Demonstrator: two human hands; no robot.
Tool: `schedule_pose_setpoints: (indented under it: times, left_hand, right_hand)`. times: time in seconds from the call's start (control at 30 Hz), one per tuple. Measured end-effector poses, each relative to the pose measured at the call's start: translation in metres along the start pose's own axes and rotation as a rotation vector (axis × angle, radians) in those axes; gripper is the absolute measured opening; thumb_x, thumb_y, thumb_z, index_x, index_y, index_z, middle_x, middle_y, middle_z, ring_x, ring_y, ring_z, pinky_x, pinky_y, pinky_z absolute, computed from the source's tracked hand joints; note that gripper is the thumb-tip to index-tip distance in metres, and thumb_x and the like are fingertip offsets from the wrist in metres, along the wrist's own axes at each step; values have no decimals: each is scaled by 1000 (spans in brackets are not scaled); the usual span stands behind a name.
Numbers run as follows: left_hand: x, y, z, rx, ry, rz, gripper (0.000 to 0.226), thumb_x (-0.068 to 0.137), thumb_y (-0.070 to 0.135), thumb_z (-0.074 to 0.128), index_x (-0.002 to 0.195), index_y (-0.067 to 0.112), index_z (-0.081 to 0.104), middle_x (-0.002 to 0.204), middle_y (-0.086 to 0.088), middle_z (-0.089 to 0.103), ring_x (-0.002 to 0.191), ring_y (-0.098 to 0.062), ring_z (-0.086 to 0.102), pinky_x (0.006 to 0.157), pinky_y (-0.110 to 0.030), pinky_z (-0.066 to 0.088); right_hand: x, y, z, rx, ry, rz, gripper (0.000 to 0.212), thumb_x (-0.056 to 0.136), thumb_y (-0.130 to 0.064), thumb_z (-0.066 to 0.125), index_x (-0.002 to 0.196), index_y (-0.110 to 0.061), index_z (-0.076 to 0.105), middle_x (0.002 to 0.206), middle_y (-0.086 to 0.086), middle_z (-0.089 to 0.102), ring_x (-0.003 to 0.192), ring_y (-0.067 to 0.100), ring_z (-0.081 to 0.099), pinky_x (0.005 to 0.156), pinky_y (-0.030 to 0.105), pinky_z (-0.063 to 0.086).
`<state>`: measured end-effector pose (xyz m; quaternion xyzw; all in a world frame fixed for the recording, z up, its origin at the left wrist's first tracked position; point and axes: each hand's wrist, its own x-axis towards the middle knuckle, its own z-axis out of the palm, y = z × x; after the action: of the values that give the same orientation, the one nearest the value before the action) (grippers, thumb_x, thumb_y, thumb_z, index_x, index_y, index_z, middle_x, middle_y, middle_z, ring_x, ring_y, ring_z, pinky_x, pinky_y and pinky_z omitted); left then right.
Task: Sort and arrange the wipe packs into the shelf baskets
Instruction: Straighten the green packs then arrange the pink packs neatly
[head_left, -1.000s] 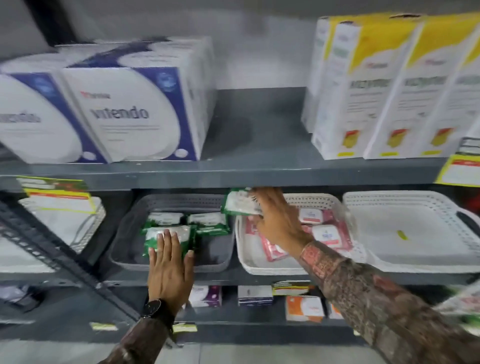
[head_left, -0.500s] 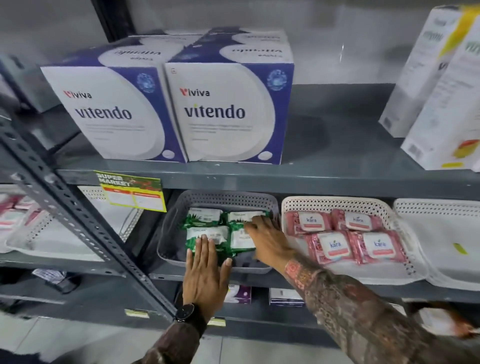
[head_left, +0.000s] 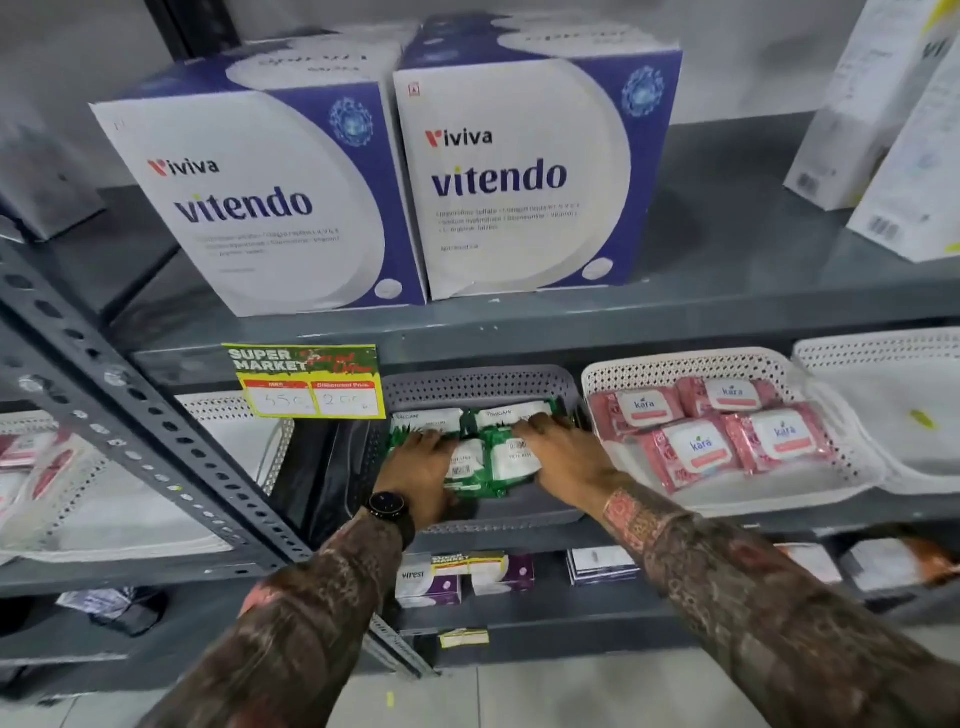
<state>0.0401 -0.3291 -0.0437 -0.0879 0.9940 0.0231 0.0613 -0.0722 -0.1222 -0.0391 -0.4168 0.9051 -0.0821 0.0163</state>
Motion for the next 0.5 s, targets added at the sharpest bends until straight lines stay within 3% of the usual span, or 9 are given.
schedule_pose_setpoints:
  times: [0.1, 0.27, 0.5]
  left_hand:
    - [0, -14, -6, -60, 5, 12, 85, 81, 38, 81, 154, 20, 43, 159, -8, 47, 144, -31, 45, 118, -41, 41]
    - [-5, -36, -12, -19, -81, 5, 79, 80, 38, 84, 149, 19, 51, 155, -6, 53, 139, -28, 52, 114, -37, 44]
    - [-13, -43, -10, -73, -112, 26, 80, 83, 42, 82, 152, 19, 49, 158, -4, 51, 142, -27, 51, 117, -36, 42]
  right_hand:
    - [-2, -3, -5, 88, -2, 45, 78, 80, 5, 72, 150, -21, 50, 146, 9, 60, 122, 29, 66, 85, 39, 64]
    - [0, -17, 3, 118, -103, 46, 61, 86, 7, 73, 142, -14, 59, 127, 9, 68, 105, 24, 72, 87, 37, 64]
    - [-2, -22, 15, 133, -169, 79, 66, 83, 1, 81, 144, -17, 60, 143, 6, 60, 129, 26, 61, 110, 42, 53]
